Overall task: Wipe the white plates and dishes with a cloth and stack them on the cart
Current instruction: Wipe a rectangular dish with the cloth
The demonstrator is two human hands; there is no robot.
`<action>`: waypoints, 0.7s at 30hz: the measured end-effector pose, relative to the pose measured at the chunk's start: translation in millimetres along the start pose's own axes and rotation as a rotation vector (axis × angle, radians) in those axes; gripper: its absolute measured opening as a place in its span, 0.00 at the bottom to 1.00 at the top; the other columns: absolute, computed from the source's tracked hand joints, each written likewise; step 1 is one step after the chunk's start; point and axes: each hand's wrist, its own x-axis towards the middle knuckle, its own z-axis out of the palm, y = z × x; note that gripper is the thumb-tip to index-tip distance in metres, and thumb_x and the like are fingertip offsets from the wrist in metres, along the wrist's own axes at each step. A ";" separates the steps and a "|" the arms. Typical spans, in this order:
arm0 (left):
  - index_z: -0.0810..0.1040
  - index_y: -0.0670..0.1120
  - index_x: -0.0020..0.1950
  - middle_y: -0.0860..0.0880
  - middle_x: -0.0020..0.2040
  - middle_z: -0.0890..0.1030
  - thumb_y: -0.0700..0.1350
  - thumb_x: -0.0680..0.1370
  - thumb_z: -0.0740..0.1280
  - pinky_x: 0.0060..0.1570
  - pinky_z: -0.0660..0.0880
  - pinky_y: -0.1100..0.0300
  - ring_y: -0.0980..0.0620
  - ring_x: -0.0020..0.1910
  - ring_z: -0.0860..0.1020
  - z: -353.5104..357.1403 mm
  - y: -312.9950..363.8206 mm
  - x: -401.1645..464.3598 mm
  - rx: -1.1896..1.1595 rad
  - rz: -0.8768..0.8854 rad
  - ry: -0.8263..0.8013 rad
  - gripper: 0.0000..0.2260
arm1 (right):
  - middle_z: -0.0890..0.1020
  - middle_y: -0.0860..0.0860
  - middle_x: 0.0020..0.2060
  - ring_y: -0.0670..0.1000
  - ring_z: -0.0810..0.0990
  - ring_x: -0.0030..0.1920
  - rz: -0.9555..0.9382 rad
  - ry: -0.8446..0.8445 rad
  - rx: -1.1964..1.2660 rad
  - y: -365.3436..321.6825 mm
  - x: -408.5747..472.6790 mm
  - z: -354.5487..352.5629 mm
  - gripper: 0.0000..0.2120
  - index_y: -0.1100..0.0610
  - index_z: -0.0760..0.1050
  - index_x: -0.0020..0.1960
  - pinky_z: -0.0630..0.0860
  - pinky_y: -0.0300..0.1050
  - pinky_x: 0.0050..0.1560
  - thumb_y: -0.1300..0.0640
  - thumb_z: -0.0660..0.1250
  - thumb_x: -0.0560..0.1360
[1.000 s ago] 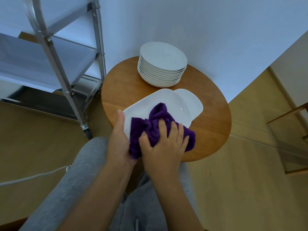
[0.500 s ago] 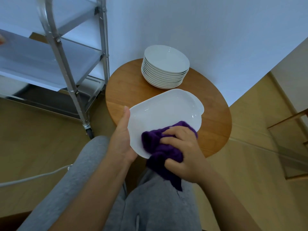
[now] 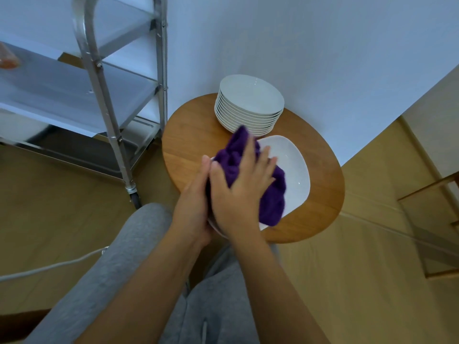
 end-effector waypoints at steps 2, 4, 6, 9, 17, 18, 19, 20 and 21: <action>0.83 0.55 0.51 0.47 0.55 0.82 0.61 0.72 0.60 0.53 0.77 0.49 0.47 0.55 0.81 -7.3 3.7 -2.2 -0.072 0.001 -0.005 0.17 | 0.45 0.44 0.77 0.41 0.33 0.72 -0.139 -0.118 0.043 -2.0 -10.3 7.2 0.33 0.43 0.49 0.76 0.29 0.45 0.68 0.43 0.55 0.73; 0.84 0.58 0.46 0.49 0.52 0.84 0.61 0.74 0.60 0.42 0.81 0.54 0.49 0.50 0.82 -12.2 6.1 -3.1 -0.109 -0.002 0.009 0.15 | 0.47 0.41 0.76 0.37 0.32 0.70 -0.189 -0.240 0.071 2.1 -15.6 6.5 0.32 0.41 0.53 0.75 0.27 0.40 0.65 0.46 0.55 0.72; 0.85 0.55 0.44 0.48 0.49 0.84 0.61 0.74 0.60 0.37 0.81 0.56 0.49 0.47 0.83 -12.0 6.2 -3.9 -0.113 -0.033 0.042 0.16 | 0.50 0.42 0.76 0.35 0.34 0.70 -0.228 -0.327 0.078 9.8 -18.3 -0.5 0.32 0.43 0.57 0.74 0.29 0.41 0.67 0.49 0.57 0.70; 0.83 0.50 0.49 0.45 0.50 0.84 0.62 0.69 0.65 0.39 0.81 0.52 0.45 0.47 0.83 -11.0 4.2 -2.4 -0.086 -0.106 0.172 0.19 | 0.54 0.40 0.74 0.38 0.38 0.72 -0.321 -0.438 0.052 25.9 -21.2 -21.6 0.32 0.45 0.63 0.72 0.37 0.47 0.72 0.47 0.58 0.67; 0.75 0.49 0.59 0.42 0.54 0.82 0.66 0.71 0.61 0.52 0.77 0.44 0.40 0.53 0.80 1.7 7.7 7.1 -0.017 -0.276 0.226 0.26 | 0.74 0.55 0.65 0.60 0.67 0.69 -0.611 -0.243 -0.372 64.4 -32.4 -50.2 0.33 0.56 0.75 0.64 0.63 0.69 0.64 0.50 0.79 0.61; 0.76 0.49 0.57 0.42 0.52 0.83 0.66 0.71 0.61 0.49 0.79 0.46 0.41 0.51 0.81 6.7 8.8 6.5 -0.010 -0.268 0.225 0.25 | 0.79 0.58 0.60 0.63 0.74 0.63 -0.653 -0.125 -0.361 62.1 -31.0 -47.8 0.28 0.60 0.78 0.59 0.69 0.68 0.60 0.55 0.79 0.62; 0.76 0.49 0.55 0.43 0.50 0.84 0.66 0.70 0.62 0.46 0.80 0.48 0.42 0.49 0.82 10.2 10.2 6.5 0.002 -0.239 0.216 0.24 | 0.81 0.59 0.55 0.63 0.78 0.58 -0.704 -0.031 -0.315 60.4 -28.7 -46.2 0.21 0.63 0.79 0.56 0.74 0.64 0.57 0.58 0.77 0.64; 0.76 0.50 0.54 0.44 0.49 0.84 0.67 0.68 0.63 0.45 0.80 0.49 0.43 0.48 0.82 12.6 11.5 6.9 0.028 -0.193 0.203 0.24 | 0.83 0.59 0.50 0.61 0.81 0.53 -0.736 0.028 -0.238 57.3 -26.3 -46.1 0.16 0.64 0.80 0.53 0.77 0.58 0.54 0.58 0.73 0.67; 0.76 0.51 0.55 0.46 0.50 0.84 0.67 0.65 0.64 0.46 0.80 0.50 0.44 0.49 0.82 14.6 14.2 6.7 0.063 -0.131 0.171 0.27 | 0.83 0.56 0.48 0.57 0.82 0.50 -0.708 0.060 -0.119 54.4 -24.7 -47.7 0.13 0.62 0.81 0.52 0.79 0.52 0.51 0.57 0.70 0.69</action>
